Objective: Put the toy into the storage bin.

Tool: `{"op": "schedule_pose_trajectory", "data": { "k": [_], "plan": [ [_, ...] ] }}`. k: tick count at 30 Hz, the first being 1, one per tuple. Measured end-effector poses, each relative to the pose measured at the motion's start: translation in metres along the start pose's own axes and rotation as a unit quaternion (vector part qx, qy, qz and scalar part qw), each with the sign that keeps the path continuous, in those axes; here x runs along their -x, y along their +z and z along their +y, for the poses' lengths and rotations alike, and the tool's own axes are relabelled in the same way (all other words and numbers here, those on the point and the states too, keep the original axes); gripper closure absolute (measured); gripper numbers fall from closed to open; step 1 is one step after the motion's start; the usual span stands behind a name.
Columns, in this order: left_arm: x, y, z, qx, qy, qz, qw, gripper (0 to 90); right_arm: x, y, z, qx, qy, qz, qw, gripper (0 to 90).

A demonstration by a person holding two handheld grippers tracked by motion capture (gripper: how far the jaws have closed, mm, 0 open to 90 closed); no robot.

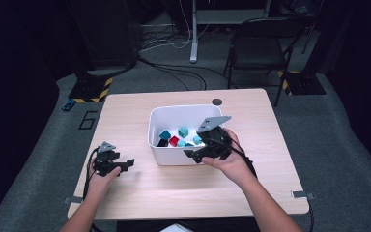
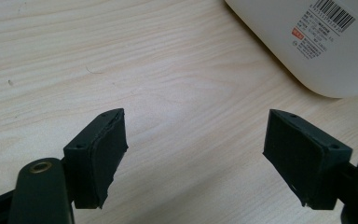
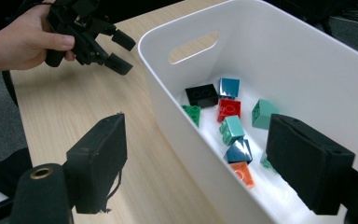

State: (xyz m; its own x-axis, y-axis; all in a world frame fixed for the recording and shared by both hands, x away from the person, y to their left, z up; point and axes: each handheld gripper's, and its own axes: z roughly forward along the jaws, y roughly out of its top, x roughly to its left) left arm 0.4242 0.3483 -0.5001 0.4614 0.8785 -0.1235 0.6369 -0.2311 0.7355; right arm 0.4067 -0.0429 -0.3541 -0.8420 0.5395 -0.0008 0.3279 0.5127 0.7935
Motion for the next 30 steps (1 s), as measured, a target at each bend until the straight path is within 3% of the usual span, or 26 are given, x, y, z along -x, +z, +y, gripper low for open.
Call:
{"op": "schedule_pose_trajectory", "data": {
  "k": [3, 7, 16, 23, 27, 30],
  "plan": [
    [0.0, 0.0, 0.0, 0.001, 0.0, 0.001, 1.0, 20.9, -0.004, -0.004, -0.012, 0.003, 0.004, 0.005, 1.0, 19.8],
    [0.0, 0.0, 0.0, 0.001, 0.0, 0.001, 1.0, 20.9, -0.009, -0.008, -0.027, -0.001, 0.003, -0.007, 1.0, 20.6],
    [0.0, 0.0, 0.0, -0.001, 0.0, 0.001, 1.0, 20.9, 0.002, -0.015, -0.062, -0.006, 0.036, -0.044, 0.9984, 21.8],
    [0.0, 0.0, 0.0, 0.0, -0.001, 0.0, 1.0, 20.9, 0.017, -0.016, -0.091, -0.011, 0.089, -0.079, 0.9928, 23.2],
    [0.0, 0.001, -0.001, 0.003, 0.0, 0.001, 1.0, 20.9, 0.025, -0.018, -0.104, -0.018, 0.104, -0.103, 0.989, 23.4],
    [0.0, 0.001, -0.001, 0.002, 0.001, 0.001, 1.0, 21.0, 0.032, -0.017, -0.113, -0.017, 0.12, -0.109, 0.9866, 23.4]
  ]
}}
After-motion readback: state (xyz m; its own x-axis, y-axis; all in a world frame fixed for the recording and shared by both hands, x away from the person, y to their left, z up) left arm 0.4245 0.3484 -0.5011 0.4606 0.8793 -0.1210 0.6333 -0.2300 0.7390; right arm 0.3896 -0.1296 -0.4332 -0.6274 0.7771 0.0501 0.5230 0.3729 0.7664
